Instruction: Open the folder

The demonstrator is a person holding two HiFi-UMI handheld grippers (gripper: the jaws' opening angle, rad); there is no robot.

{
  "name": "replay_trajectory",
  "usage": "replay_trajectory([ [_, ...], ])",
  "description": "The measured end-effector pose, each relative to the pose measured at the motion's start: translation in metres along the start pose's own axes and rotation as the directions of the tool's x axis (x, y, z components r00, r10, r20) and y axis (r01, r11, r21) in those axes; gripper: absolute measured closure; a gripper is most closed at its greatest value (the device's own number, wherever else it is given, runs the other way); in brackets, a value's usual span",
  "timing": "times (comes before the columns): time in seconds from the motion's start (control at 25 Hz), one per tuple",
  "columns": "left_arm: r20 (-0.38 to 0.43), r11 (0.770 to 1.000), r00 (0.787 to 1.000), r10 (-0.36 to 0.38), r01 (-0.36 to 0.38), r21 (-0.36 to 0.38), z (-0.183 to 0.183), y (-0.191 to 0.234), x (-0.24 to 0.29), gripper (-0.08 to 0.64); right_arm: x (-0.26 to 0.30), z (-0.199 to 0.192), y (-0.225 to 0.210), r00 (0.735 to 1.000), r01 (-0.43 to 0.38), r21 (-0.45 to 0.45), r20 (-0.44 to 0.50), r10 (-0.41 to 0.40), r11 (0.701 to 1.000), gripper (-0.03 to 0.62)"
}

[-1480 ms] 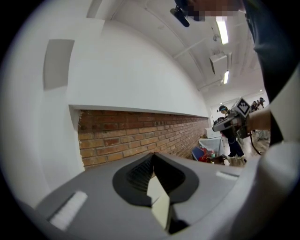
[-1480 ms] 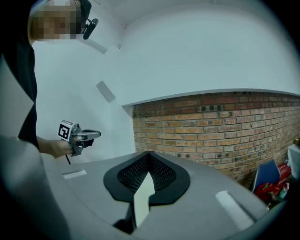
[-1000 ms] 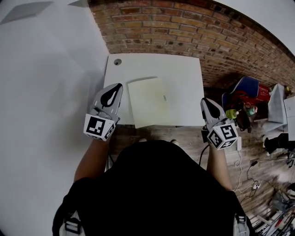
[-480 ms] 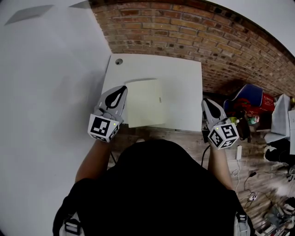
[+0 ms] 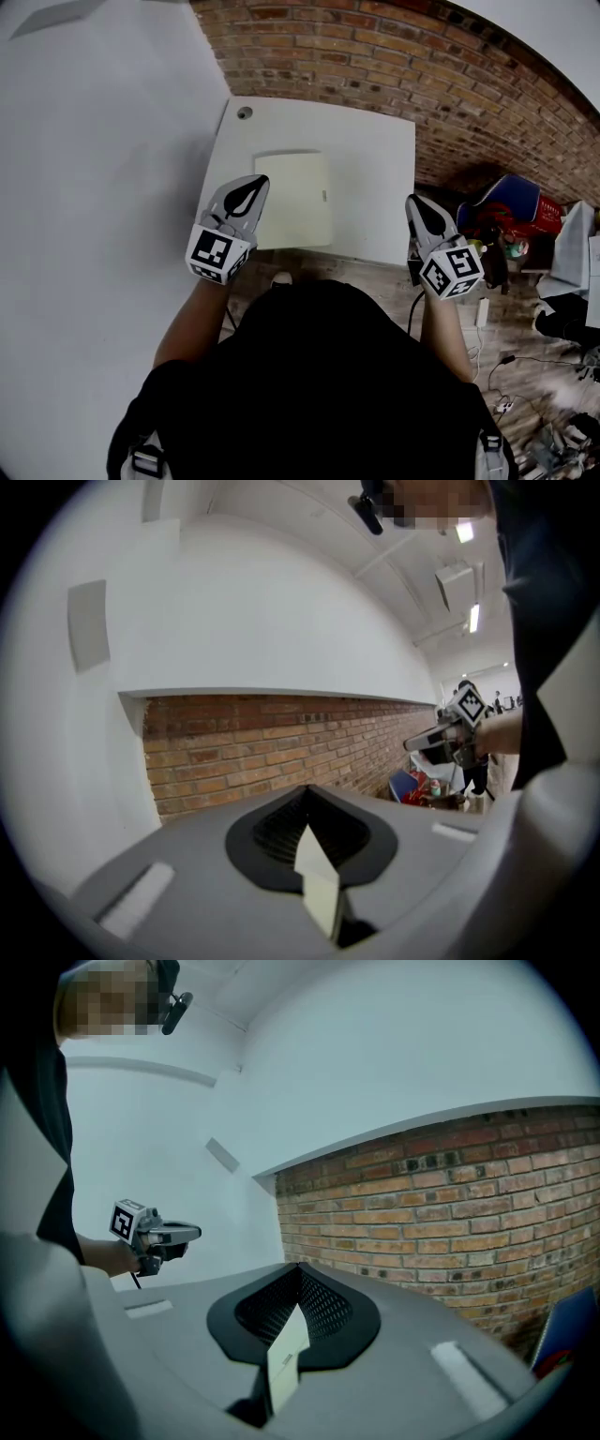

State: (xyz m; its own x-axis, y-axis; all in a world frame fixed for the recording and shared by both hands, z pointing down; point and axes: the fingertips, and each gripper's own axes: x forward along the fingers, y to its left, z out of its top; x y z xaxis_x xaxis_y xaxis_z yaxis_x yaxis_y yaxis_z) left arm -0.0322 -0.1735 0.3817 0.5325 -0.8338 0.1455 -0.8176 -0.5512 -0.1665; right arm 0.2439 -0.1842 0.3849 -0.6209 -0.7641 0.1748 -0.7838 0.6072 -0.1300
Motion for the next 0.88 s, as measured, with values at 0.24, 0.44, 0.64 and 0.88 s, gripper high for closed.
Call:
replay_trajectory([
  [0.24, -0.073, 0.997, 0.995, -0.067, 0.069, 0.024, -0.026, -0.037, 0.017, 0.554, -0.002, -0.012, 0.007, 0.999, -0.021, 0.001, -0.032, 0.021, 1.0, 0.591],
  [0.44, -0.112, 0.992, 0.986, -0.125, 0.125, -0.001, -0.049, -0.059, 0.027, 0.519, -0.005, -0.018, 0.009, 0.999, -0.025, 0.002, -0.046, 0.025, 1.0, 0.591],
  [0.64, -0.142, 0.983, 0.974, -0.179, 0.181, 0.004, -0.066, -0.081, 0.034, 0.423, -0.006, -0.027, 0.017, 0.998, -0.033, 0.011, -0.062, 0.033, 0.999, 0.591],
  [0.88, -0.199, 0.969, 0.95, -0.242, 0.246, -0.003, -0.088, -0.099, 0.044, 0.326, -0.007, -0.03, 0.023, 0.997, -0.032, 0.016, -0.072, 0.033, 0.999, 0.591],
])
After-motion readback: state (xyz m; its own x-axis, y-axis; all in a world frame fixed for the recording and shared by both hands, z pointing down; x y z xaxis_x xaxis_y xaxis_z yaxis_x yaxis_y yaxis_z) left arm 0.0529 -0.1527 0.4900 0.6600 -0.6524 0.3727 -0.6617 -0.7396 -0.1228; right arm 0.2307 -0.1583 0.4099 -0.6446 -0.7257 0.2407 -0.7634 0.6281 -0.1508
